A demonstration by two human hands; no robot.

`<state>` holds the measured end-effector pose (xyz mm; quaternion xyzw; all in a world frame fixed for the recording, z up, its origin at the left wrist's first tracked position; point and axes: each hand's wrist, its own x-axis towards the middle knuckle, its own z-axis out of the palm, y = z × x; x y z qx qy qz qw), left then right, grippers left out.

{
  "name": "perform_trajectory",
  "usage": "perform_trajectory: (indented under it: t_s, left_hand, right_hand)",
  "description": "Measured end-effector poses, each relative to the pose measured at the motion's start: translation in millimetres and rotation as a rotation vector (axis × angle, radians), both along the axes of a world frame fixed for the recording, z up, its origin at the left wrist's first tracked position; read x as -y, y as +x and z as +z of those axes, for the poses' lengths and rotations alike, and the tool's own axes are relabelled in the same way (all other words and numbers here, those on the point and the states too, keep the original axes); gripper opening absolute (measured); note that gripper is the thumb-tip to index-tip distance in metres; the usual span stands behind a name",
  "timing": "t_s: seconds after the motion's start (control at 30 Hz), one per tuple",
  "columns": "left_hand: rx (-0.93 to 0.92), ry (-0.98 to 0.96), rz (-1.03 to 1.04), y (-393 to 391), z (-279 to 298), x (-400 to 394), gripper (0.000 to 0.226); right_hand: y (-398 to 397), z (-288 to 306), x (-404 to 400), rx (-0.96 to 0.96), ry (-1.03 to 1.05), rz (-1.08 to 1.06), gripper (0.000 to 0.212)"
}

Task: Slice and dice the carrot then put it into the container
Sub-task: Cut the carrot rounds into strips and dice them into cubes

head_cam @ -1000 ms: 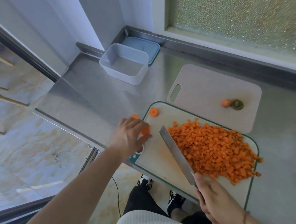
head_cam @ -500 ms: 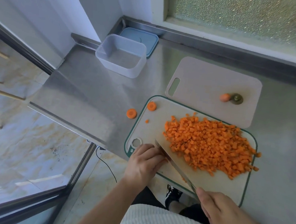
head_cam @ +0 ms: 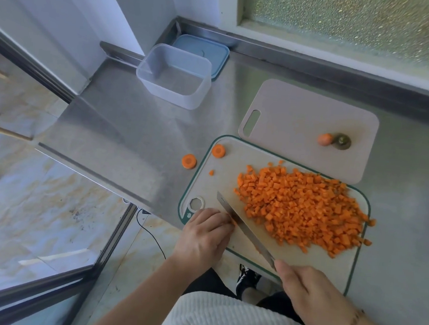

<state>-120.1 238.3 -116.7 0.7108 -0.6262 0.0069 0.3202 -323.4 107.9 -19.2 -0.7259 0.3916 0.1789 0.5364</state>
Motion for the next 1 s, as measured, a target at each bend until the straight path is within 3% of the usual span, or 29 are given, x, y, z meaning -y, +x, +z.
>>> perform_trajectory:
  t_s: [0.17, 0.33, 0.5, 0.77, 1.0]
  left_hand:
    - [-0.04, -0.004, 0.018, -1, 1, -2, 0.012]
    - [-0.069, 0.004, 0.013, 0, 2, -4, 0.01]
    - [-0.046, 0.054, 0.013, -2, 8, -7, 0.023]
    - [-0.075, 0.015, 0.05, -3, 7, -9, 0.012]
    - [-0.1, 0.007, 0.03, 1, 4, -7, 0.015]
  right_hand:
    - [-7, -1, -7, -0.087, -0.008, 0.015, 0.059]
    - [11, -7, -10, -0.037, -0.03, 0.071, 0.059]
    - [2, -3, -6, -0.017, -0.011, 0.043, 0.063]
    - [-9, -1, -11, -0.049, 0.1, 0.056, 0.062]
    - [4, -19, -14, 0.002, 0.035, 0.078, 0.06]
